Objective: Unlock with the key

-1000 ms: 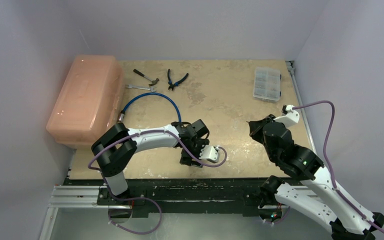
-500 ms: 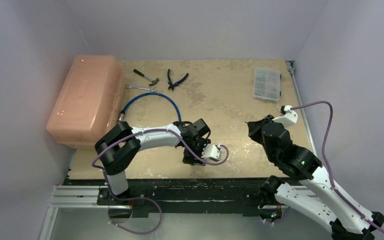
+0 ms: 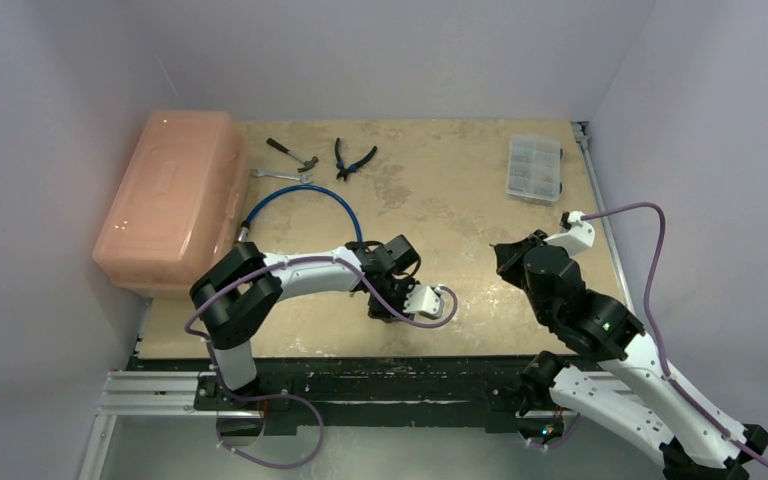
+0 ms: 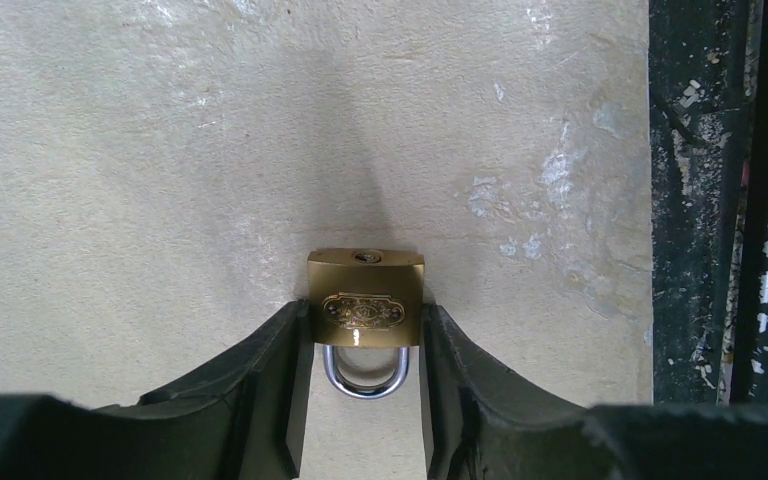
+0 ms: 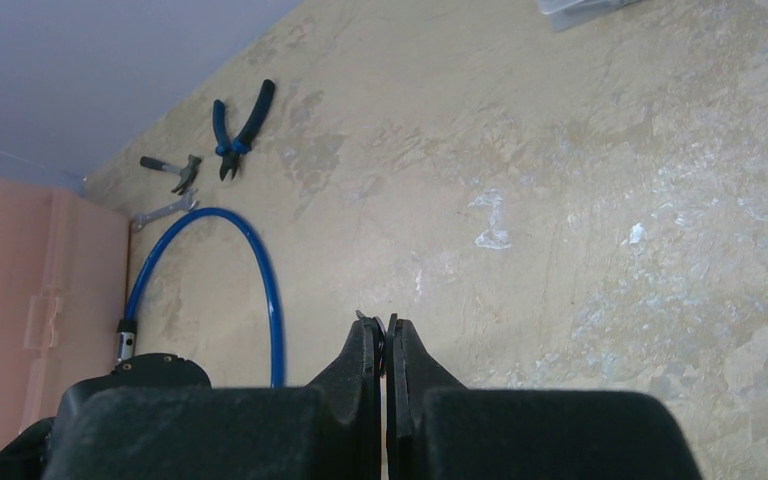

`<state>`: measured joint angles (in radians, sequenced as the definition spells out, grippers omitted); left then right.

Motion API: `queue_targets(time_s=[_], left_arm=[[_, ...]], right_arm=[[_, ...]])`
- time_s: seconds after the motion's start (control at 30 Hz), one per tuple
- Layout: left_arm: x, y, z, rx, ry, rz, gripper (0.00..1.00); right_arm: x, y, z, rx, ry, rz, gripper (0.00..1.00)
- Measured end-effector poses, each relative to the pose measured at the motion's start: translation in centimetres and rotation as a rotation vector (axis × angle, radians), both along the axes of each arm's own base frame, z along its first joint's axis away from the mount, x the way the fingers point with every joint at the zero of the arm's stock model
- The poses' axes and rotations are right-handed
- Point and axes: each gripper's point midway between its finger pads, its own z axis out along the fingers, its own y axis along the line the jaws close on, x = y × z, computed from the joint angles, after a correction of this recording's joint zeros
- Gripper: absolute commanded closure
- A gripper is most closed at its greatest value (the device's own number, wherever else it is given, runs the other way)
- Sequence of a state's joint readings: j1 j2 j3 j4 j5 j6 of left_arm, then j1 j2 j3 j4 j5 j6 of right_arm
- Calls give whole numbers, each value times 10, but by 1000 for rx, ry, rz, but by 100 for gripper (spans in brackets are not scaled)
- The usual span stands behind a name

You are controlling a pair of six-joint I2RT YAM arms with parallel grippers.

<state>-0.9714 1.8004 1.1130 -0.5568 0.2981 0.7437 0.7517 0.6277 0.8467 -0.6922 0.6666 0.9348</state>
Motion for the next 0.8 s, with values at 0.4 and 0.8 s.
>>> queue_targets(time_s=[0.4,0.8], left_arm=[[0,-3,3,-85,-40,8,100],[35,-19,94,-502,-259,192,100]], right_arm=[[0,0,0,1,2,-1,100],[0,1,0,7,3,1,100]])
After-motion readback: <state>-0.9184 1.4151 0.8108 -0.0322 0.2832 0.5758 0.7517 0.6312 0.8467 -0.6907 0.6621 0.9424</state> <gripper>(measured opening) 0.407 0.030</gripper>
